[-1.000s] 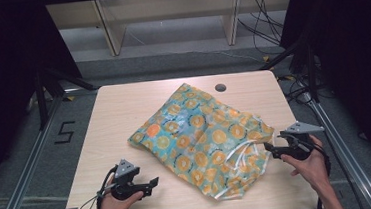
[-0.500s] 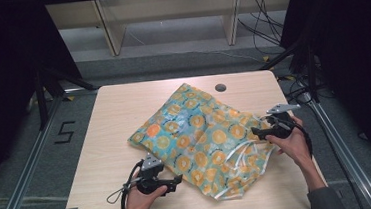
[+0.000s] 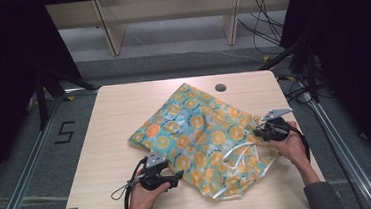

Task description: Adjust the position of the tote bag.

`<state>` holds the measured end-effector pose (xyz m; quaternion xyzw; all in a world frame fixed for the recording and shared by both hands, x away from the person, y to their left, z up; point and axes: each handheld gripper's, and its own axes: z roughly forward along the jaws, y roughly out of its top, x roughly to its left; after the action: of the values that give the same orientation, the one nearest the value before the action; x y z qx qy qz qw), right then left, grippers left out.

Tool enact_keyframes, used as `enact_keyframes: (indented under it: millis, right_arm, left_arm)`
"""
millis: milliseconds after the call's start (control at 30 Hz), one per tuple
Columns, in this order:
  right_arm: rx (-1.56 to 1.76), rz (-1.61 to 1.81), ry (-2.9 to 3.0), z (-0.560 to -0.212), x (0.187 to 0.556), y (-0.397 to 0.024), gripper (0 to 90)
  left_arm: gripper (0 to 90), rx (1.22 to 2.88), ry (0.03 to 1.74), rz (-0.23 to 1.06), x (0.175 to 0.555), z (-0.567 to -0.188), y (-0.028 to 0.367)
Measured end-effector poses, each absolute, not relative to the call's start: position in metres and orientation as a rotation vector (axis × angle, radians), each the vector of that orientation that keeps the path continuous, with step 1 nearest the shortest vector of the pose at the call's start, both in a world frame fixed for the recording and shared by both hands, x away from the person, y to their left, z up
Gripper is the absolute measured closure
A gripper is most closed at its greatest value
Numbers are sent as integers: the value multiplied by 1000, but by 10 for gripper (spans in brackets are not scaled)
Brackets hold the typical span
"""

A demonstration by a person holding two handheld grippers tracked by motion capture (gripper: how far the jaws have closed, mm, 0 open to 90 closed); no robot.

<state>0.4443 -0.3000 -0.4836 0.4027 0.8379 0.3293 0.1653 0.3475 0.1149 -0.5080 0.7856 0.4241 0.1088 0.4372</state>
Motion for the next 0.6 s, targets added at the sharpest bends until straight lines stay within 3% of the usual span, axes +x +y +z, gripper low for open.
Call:
enact_keyframes:
  millis: [100,133,233,367,600]
  right_arm:
    - [1109,939,2426,-479,428,-296,900]
    - [1109,939,2426,-479,428,-296,900]
    - [1071,997,2441,-477,409,-286,900]
    - [979,1008,2479,-475,386,-274,900]
    - [800,1051,2579,-467,344,-249,900]
  left_arm:
    - [527,1998,1005,337,351,-508,119]
    - [527,2008,980,351,352,-508,121]
    - [700,2024,958,377,359,-510,125]
    - [835,2038,958,421,374,-509,133]
    - [884,2045,954,445,400,-506,151]
